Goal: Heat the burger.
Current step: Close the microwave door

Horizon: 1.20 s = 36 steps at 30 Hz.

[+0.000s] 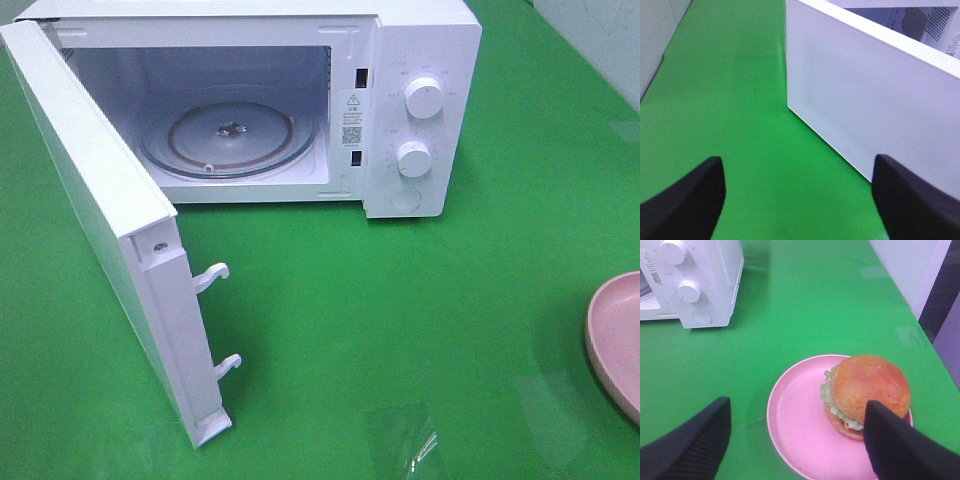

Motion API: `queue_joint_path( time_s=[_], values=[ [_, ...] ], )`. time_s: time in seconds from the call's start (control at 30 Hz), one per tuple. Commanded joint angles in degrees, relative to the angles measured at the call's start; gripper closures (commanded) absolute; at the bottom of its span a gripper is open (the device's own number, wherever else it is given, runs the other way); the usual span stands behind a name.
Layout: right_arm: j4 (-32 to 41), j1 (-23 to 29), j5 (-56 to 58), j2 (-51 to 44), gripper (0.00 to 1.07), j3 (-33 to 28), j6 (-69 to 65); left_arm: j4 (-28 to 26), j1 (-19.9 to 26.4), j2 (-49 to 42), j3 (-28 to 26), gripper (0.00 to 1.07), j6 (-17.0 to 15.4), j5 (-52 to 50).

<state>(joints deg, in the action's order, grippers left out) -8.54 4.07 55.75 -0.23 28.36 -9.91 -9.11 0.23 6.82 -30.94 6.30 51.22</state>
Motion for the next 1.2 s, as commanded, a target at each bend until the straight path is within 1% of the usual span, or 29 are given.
queue_joint_path(
  time_s=[0.03, 0.07, 0.1, 0.13, 0.17, 0.2, 0.23, 0.27, 0.3, 0.33, 0.37, 0.43, 0.6, 0.63, 0.7, 0.77, 0.8, 0.83, 0.87, 0.9, 0.93, 0.97, 1.0, 1.03, 1.07, 1.1, 1.13, 1.17, 1.2],
  values=[
    [0.06, -0.4, -0.46, -1.6, 0.37, 0.0, 0.8, -0.11, 0.17, 1.43, -0.4, 0.45, -0.52, -3.04],
    [0.06, -0.4, -0.46, -1.6, 0.37, 0.0, 0.8, -0.11, 0.17, 2.92, -0.4, 0.53, -0.52, -4.35],
    [0.06, -0.4, -0.46, -1.6, 0.37, 0.0, 0.8, -0.11, 0.17, 2.92, -0.4, 0.53, -0.52, -4.35],
    [0.06, -0.4, -0.46, -1.6, 0.37, 0.0, 0.8, -0.11, 0.17, 4.41, -0.4, 0.62, -0.52, -5.61],
    [0.06, -0.4, -0.46, -1.6, 0.37, 0.0, 0.8, -0.11, 0.17, 4.41, -0.4, 0.62, -0.52, -5.61],
    [0.06, -0.4, -0.46, -1.6, 0.37, 0.0, 0.8, -0.11, 0.17, 6.19, -0.4, 0.73, -0.52, -6.88],
    [0.06, -0.4, -0.46, -1.6, 0.37, 0.0, 0.8, -0.11, 0.17, 6.19, -0.4, 0.73, -0.52, -6.88],
    [0.06, -0.4, -0.46, -1.6, 0.37, 0.0, 0.8, 0.11, 0.17, 7.96, -0.4, 0.84, -0.46, -8.02],
    [0.06, -0.4, -0.46, -1.6, 0.37, 0.0, 0.8, 0.11, 0.17, 7.96, -0.4, 0.84, -0.46, -8.02],
    [0.06, -0.4, -0.46, -1.6, 0.37, 0.0, 0.8, 0.06, 0.17, 9.91, -0.4, 0.96, -0.06, -9.63],
    [0.06, -0.4, -0.46, -1.6, 0.37, 0.0, 0.8, 0.06, 0.17, 9.91, -0.4, 0.96, -0.06, -9.63],
    [0.06, -0.4, -0.46, -1.6, 0.37, 0.0, 0.8, 0.11, 0.17, 12.83, -0.4, 1.07, 0.17, -12.72],
    [0.06, -0.4, -0.46, -1.6, 0.37, 0.0, 0.8, 0.11, 0.17, 16.79, 0.57, 1.07, 0.4, -19.31],
    [0.06, -0.4, -0.46, -1.6, 0.37, 0.0, 0.8, 0.11, 0.17, 18.39, 1.6, 1.07, 1.15, -23.84],
    [0.06, -0.4, -0.46, -1.6, 0.37, 0.0, 0.8, 0.11, 0.17, 18.39, 1.6, 1.07, 1.15, -23.84],
    [0.06, -0.4, -0.46, -1.6, 0.37, 0.0, 0.8, 0.06, 0.17, 21.49, 4.53, 1.07, 2.75, -33.46],
    [0.06, -0.4, -0.46, -1.6, 0.37, 0.0, 0.8, 0.06, 0.17, 21.49, 4.53, 1.07, 2.75, -33.46],
    [0.06, -0.4, -0.46, -1.6, 0.37, 0.0, 0.8, 0.0, 0.17, 22.86, 6.36, 1.07, 2.75, -38.45],
    [0.06, -0.4, -0.46, -1.6, 0.37, 0.0, 0.8, 0.0, 0.17, 22.86, 6.36, 1.07, 2.75, -38.45],
    [0.06, -0.4, -0.46, -1.6, 0.37, 0.0, 0.8, 0.0, 0.17, 24.47, 8.19, 1.07, 2.75, -43.83],
    [0.06, -0.4, -0.46, -1.6, 0.37, 0.0, 0.8, 0.0, 0.17, 24.47, 8.19, 1.07, 2.75, -43.83],
    [0.06, -0.4, -0.46, -1.6, 0.37, 0.0, 0.8, 0.0, 0.17, 25.95, 10.43, 1.07, 2.75, -49.39],
    [0.06, -0.4, -0.46, -1.6, 0.37, 0.0, 0.8, 0.0, 0.17, 25.95, 10.43, 1.07, 2.75, -49.39],
    [0.06, -0.4, -0.46, -1.6, 0.37, 0.0, 0.8, 0.0, 0.17, 27.56, 12.61, 1.07, 2.75, -53.8],
    [0.06, -0.4, -0.46, -1.6, 0.37, 0.0, 0.8, 0.0, 0.17, 27.56, 12.61, 1.07, 2.75, -53.8],
    [0.06, -0.4, -0.46, -1.6, 0.37, 0.0, 0.8, 0.06, 0.17, 29.45, 15.07, 1.07, 2.69, -59.36],
    [0.06, -0.4, -0.46, -1.6, 0.37, 0.0, 0.8, 0.06, 0.17, 29.45, 15.07, 1.07, 2.69, -59.36],
    [0.06, -0.4, -0.46, -1.6, 0.37, 0.0, 0.8, 0.06, 0.17, 31.28, 17.19, 1.07, 2.46, -64.8],
    [0.06, -0.4, -0.46, -1.6, 0.37, 0.0, 0.8, 0.06, 0.17, 31.28, 17.19, 1.07, 2.46, -64.8]
  ],
)
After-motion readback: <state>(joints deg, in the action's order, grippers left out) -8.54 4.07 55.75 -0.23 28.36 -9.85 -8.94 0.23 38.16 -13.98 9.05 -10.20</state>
